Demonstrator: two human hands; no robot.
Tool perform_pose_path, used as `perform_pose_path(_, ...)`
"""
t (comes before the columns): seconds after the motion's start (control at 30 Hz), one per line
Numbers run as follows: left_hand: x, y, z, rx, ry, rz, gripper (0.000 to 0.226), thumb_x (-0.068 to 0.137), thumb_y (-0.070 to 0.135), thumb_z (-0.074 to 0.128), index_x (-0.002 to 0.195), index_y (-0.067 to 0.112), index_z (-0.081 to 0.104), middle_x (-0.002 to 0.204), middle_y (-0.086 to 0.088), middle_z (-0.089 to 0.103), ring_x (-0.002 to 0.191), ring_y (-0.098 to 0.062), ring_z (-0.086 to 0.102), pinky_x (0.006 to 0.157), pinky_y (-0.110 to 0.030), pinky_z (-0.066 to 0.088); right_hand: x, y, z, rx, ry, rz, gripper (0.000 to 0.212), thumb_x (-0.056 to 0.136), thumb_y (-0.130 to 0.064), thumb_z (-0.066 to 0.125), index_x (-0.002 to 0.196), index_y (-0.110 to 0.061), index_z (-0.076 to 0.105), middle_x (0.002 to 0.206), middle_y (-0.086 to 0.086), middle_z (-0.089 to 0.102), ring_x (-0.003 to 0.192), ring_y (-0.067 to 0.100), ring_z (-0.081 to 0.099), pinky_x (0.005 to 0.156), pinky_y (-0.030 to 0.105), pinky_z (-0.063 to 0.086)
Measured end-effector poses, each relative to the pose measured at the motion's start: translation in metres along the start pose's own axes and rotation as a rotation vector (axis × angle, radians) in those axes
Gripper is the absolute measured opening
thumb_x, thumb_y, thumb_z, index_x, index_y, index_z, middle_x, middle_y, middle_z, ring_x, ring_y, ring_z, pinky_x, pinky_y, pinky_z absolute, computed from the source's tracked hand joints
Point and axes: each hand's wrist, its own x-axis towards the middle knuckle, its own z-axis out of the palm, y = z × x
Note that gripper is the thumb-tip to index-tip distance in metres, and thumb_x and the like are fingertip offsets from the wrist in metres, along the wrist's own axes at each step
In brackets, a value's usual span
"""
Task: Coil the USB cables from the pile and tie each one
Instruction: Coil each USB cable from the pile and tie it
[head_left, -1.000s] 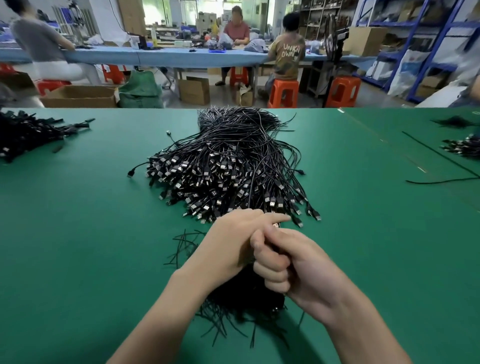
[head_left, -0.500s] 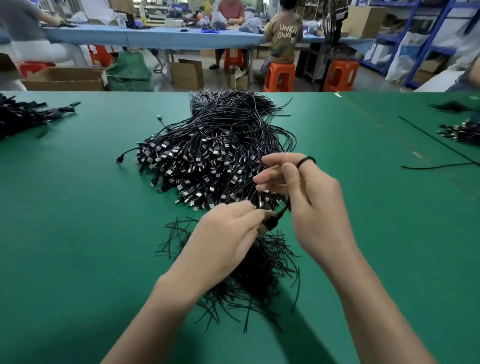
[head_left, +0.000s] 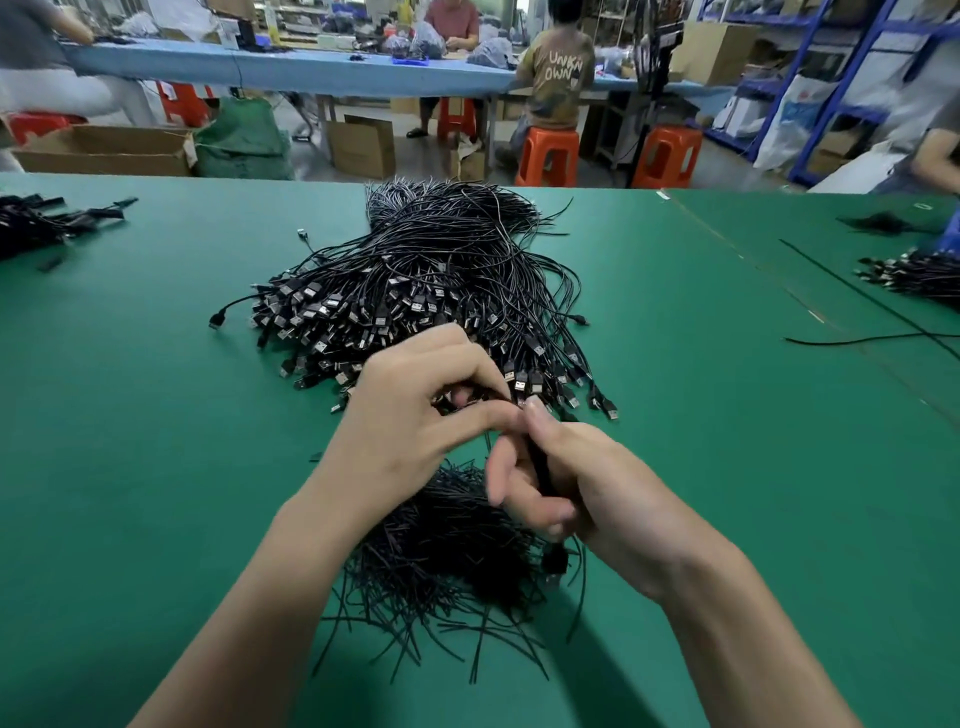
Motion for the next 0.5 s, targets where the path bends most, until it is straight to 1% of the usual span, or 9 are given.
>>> perform_pose_path(0.07, -0.01, -0.003, 0.014, -0.093, 0.007, -0.072, 0.011, 0.096, 0.022, 0.069, 0.09, 0.019, 0.076, 0.086, 0.008, 0.066, 0.083, -0.011, 0.063, 0.073, -0.021, 0.047, 0.0, 0.001, 0.001, 0.149, -0.068, -0.058, 0.044, 0.107, -0.038, 0.038, 0.084, -0.016, 0.068, 0.052, -0.007, 0.035, 0.05, 0.013, 0.026, 0.049, 0.023, 0.026)
perform_pose_path(0.1, -0.016, -0.005, 0.021, -0.12, -0.003, -0.12, 0.015, 0.1, 0.014, 0.063, 0.099, 0.021, 0.077, 0.092, 0.009, 0.069, 0.09, -0.012, 0.066, 0.078, -0.022, 0.05, 0.001, 0.001, 0.002, 0.188, -0.048, -0.104, 0.039, 0.107, -0.033, 0.041, 0.087, -0.012, 0.068, 0.054, -0.005, 0.037, 0.05, 0.012, 0.028, 0.049, 0.022, 0.028)
perform_pose_path(0.17, -0.033, -0.006, 0.034, -0.157, -0.054, -0.216, 0.03, 0.105, 0.006, 0.053, 0.11, 0.029, 0.073, 0.099, 0.012, 0.073, 0.097, -0.012, 0.07, 0.085, -0.025, 0.055, 0.005, 0.002, 0.005, 0.235, 0.074, -0.172, 0.036, 0.105, -0.031, 0.047, 0.094, -0.004, 0.067, 0.059, -0.002, 0.043, 0.052, 0.009, 0.034, 0.05, 0.019, 0.032)
perform_pose_path(0.23, -0.048, -0.007, 0.042, -0.088, -0.129, -0.242, 0.029, 0.108, 0.015, 0.048, 0.11, 0.035, 0.07, 0.098, 0.019, 0.071, 0.094, -0.007, 0.069, 0.083, -0.029, 0.056, 0.011, 0.002, 0.005, 0.245, 0.243, -0.243, 0.031, 0.106, -0.028, 0.046, 0.099, -0.013, 0.073, 0.065, -0.002, 0.054, 0.054, 0.009, 0.04, 0.052, 0.018, 0.036)
perform_pose_path(0.27, -0.054, -0.007, 0.043, -0.017, -0.155, -0.223, 0.026, 0.108, 0.021, 0.047, 0.114, 0.033, 0.07, 0.099, 0.023, 0.068, 0.093, -0.002, 0.067, 0.083, -0.027, 0.055, 0.014, 0.003, 0.005, 0.205, 0.326, -0.289, 0.031, 0.107, -0.025, 0.044, 0.1, -0.016, 0.073, 0.069, -0.002, 0.06, 0.056, 0.009, 0.045, 0.051, 0.018, 0.037)
perform_pose_path(0.33, -0.062, -0.005, 0.041, 0.092, -0.182, -0.179, 0.03, 0.108, 0.031, 0.043, 0.121, 0.024, 0.07, 0.102, 0.018, 0.07, 0.093, -0.004, 0.066, 0.083, -0.031, 0.055, 0.019, 0.003, 0.005, -0.059, 0.461, -0.391, 0.031, 0.11, -0.018, 0.041, 0.1, -0.016, 0.07, 0.077, -0.001, 0.071, 0.063, 0.01, 0.059, 0.054, 0.019, 0.043)
perform_pose_path(0.4, -0.062, -0.001, 0.034, 0.165, -0.188, -0.14, 0.034, 0.107, 0.037, 0.041, 0.113, 0.021, 0.071, 0.094, 0.01, 0.069, 0.085, -0.011, 0.066, 0.076, -0.037, 0.054, 0.023, 0.006, 0.004, -0.486, 0.551, -0.457, 0.025, 0.109, -0.013, 0.043, 0.102, -0.015, 0.067, 0.086, -0.003, 0.075, 0.08, 0.008, 0.07, 0.07, 0.019, 0.052)
perform_pose_path(0.43, -0.059, 0.001, 0.029, 0.199, -0.169, -0.109, 0.033, 0.106, 0.038, 0.043, 0.105, 0.022, 0.071, 0.088, 0.01, 0.066, 0.079, -0.011, 0.063, 0.072, -0.037, 0.053, 0.024, 0.009, 0.004, -0.698, 0.563, -0.438, 0.023, 0.108, -0.016, 0.045, 0.102, -0.016, 0.067, 0.089, -0.006, 0.074, 0.086, 0.008, 0.07, 0.077, 0.021, 0.053)
perform_pose_path(0.5, -0.053, 0.004, 0.015, 0.259, -0.098, -0.058, 0.029, 0.103, 0.042, 0.052, 0.092, 0.024, 0.071, 0.076, 0.012, 0.058, 0.07, -0.008, 0.056, 0.067, -0.033, 0.049, 0.026, 0.016, 0.003, -1.029, 0.508, -0.278, 0.031, 0.107, -0.033, 0.039, 0.101, -0.018, 0.066, 0.087, -0.006, 0.071, 0.083, 0.014, 0.066, 0.08, 0.036, 0.052)
